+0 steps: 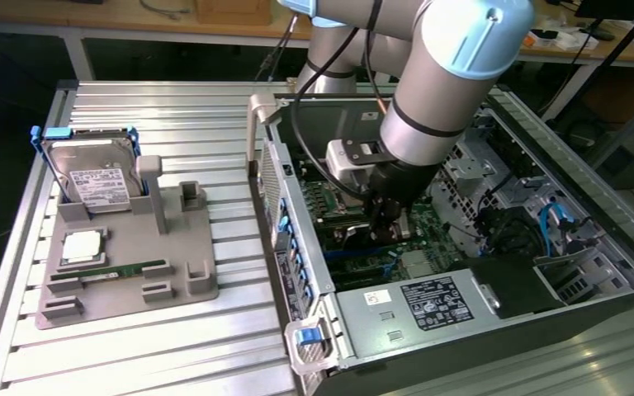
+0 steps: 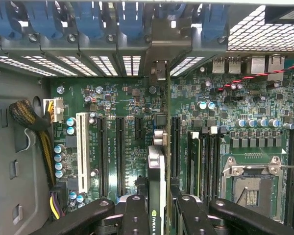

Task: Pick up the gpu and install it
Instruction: 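Insert the gpu into the slot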

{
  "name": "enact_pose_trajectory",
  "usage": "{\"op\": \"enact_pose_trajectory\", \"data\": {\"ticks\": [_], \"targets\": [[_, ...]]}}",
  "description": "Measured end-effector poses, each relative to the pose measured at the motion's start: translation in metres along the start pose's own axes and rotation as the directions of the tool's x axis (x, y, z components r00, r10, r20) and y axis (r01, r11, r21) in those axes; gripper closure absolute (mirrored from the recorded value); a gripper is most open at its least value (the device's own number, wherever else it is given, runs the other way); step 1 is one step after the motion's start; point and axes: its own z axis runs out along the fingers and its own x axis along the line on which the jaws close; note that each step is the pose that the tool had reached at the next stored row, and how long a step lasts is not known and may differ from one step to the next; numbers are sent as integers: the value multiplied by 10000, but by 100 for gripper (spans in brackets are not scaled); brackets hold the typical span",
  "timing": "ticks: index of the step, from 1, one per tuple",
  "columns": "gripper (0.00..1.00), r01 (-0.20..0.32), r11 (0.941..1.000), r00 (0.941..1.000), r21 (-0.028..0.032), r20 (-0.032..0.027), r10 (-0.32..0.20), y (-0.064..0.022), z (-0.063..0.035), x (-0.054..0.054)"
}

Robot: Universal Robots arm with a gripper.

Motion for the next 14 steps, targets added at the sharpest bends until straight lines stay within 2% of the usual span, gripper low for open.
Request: {"op": "enact_pose_trajectory", "data": {"ticks": [14], "targets": [[73, 0, 10000, 10000, 1, -1, 0, 11, 28, 1]]}}
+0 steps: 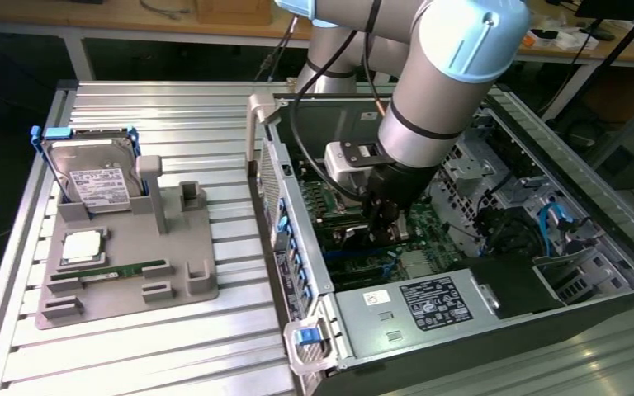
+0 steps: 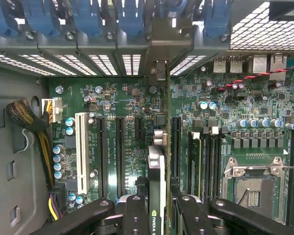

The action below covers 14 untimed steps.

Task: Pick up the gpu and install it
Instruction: 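Insert the gpu into the slot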

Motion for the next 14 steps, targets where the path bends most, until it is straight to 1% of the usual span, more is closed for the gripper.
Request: {"op": "enact_pose_trajectory", "data": {"ticks": [14], "targets": [[73, 0, 10000, 10000, 0, 1, 0, 2, 28, 2]]}}
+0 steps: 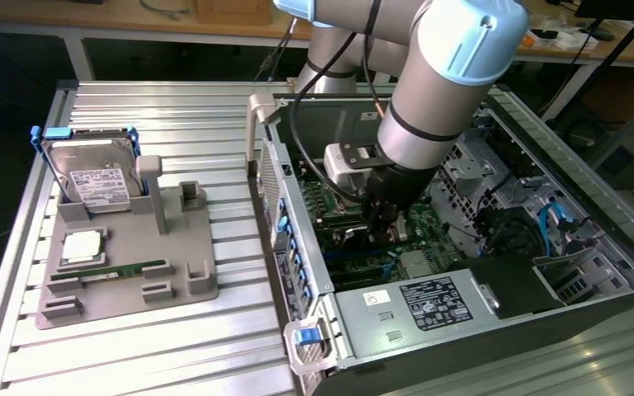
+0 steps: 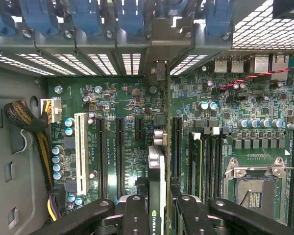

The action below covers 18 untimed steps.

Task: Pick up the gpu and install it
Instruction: 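Insert the gpu into the slot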

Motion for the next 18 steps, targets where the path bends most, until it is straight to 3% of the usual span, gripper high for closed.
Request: {"op": "enact_pose_trajectory", "data": {"ticks": [18], "targets": [[73, 0, 10000, 10000, 0, 2, 0, 3, 13, 0]]}}
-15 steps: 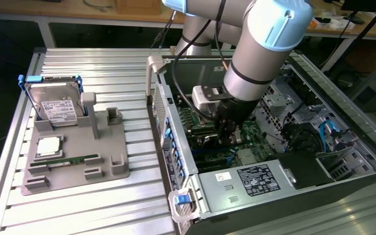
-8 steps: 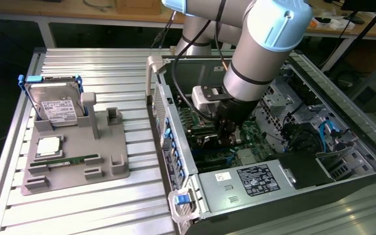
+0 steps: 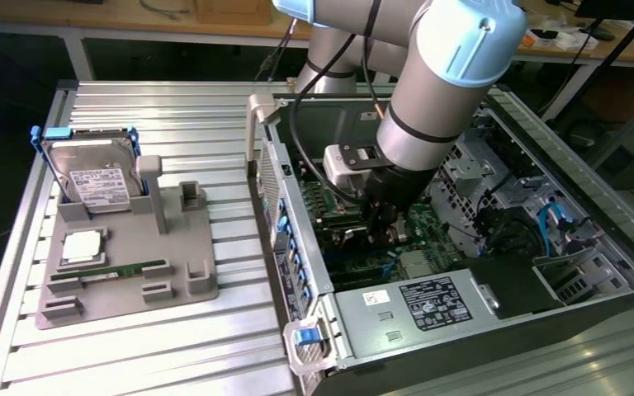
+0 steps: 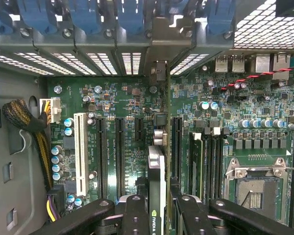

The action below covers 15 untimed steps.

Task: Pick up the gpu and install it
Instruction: 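Insert the gpu into the slot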

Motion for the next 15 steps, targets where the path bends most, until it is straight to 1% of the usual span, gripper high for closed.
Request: {"op": "enact_pose_trajectory", "data": {"ticks": [11, 15], "targets": [[73, 0, 10000, 10000, 0, 0, 0, 0, 0, 0], [73, 0, 10000, 10000, 1, 3, 0, 0, -29, -2]]}}
